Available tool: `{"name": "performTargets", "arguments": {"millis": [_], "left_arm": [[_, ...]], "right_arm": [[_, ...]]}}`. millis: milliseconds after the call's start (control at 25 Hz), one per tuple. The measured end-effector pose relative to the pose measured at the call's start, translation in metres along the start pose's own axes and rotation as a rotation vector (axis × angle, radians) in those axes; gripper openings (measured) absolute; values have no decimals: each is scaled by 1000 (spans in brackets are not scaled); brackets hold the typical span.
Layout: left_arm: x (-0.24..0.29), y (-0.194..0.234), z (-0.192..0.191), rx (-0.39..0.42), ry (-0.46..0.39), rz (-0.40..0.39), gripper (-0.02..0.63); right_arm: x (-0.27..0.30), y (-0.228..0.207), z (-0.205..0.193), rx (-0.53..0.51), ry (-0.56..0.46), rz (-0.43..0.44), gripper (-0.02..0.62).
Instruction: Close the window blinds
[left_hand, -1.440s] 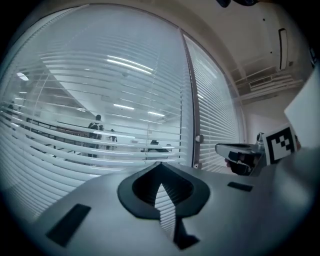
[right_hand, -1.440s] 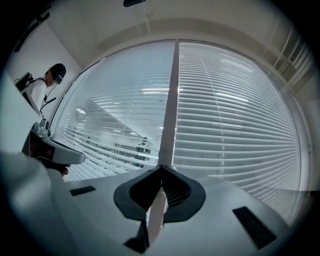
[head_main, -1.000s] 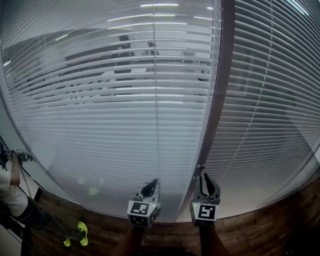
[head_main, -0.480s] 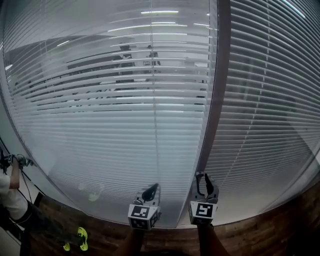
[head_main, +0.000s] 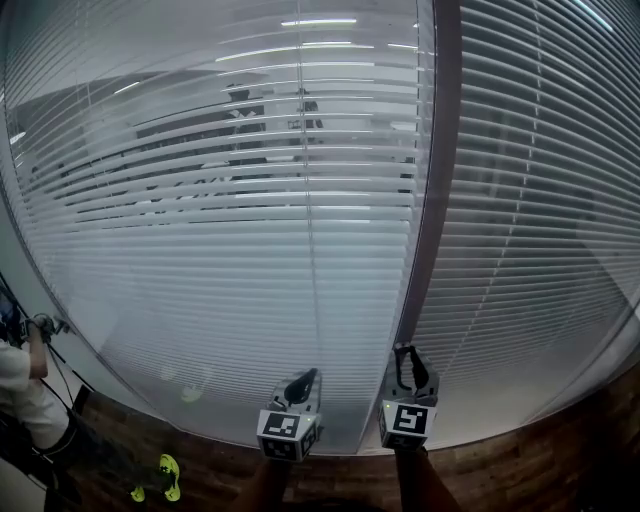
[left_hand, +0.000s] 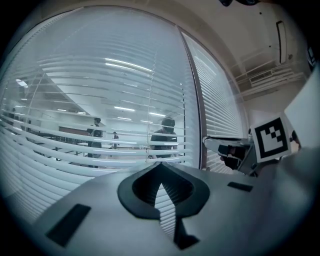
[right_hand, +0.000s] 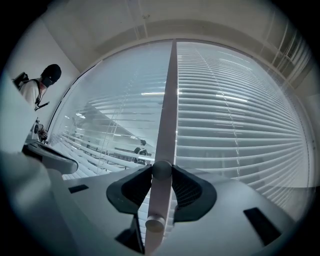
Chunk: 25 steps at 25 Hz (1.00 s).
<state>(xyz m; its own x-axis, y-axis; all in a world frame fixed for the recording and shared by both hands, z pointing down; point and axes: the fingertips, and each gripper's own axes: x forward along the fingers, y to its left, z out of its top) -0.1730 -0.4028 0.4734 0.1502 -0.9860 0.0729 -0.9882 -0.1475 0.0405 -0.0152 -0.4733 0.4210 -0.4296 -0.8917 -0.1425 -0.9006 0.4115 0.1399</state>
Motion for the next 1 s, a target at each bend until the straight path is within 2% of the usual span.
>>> {"name": "performTargets", "arguments": {"millis": [320,440,760,1000], "left_arm": [[-3,2,4,-12,1,14,0],[-2,2,5,-15,4,21,0],[0,-5,-3,18,14,-2,0],[-4,-6,7,26,4,30,0]], "right_arm": [[-1,1,1,12,-17,19,130],[0,2,1,-35,-8,28,129],[-2,7,-3,-403,25,44,126],[-2,12,-3,-752,75,83,126]]}}
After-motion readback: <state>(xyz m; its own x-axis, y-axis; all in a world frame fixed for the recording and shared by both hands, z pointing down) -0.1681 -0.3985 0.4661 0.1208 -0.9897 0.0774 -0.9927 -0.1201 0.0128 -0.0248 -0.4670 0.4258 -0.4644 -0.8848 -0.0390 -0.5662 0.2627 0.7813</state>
